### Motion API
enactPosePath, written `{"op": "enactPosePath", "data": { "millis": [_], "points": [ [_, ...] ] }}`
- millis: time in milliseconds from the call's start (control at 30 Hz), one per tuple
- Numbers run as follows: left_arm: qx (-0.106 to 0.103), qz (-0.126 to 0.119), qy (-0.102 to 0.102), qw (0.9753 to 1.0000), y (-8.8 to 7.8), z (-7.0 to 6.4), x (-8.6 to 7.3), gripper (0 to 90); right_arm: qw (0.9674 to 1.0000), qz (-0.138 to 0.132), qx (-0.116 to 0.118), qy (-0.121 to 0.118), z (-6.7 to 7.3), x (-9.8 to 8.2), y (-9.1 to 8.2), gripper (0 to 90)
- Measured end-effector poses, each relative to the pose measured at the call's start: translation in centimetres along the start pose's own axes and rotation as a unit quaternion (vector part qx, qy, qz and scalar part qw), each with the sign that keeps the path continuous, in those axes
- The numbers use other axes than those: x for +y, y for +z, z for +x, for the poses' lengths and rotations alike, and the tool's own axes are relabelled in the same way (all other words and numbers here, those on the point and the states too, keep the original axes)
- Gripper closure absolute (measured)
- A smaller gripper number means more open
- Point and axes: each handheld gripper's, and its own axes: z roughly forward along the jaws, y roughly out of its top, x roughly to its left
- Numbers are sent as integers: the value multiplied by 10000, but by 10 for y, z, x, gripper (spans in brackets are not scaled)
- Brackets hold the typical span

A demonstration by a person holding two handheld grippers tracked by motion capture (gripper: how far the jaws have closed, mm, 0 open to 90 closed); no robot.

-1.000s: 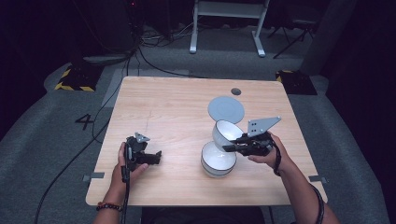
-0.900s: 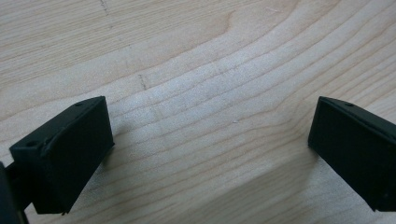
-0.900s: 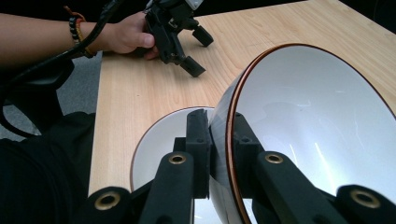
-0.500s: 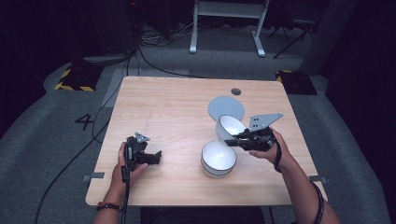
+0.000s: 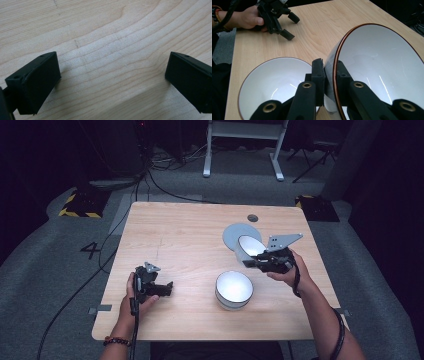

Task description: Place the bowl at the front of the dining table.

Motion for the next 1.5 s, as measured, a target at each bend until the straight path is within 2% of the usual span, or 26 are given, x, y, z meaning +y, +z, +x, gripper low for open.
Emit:
{"op": "enactPosePath", "data": {
  "millis": [233, 400, 767, 967, 1500],
  "points": [
    [0, 1, 0, 10000, 0, 0, 0, 0, 10000, -2, -83, 25, -10, 1, 5, 815],
    [-1, 1, 4, 10000, 0, 0, 0, 0, 9996, 71, -266, 47, -22, 2, 10, 815],
    [3, 0, 0, 10000, 0, 0, 0, 0, 9986, 156, -495, 70, -41, 4, 18, 815],
    [6, -1, -6, 10000, 0, 0, 0, 0, 9975, 256, -644, 139, -56, 4, 26, 815],
    [3, 1, 1, 10000, 0, 0, 0, 0, 9955, 403, -809, 276, -80, 1, 47, 815]
  ]
}}
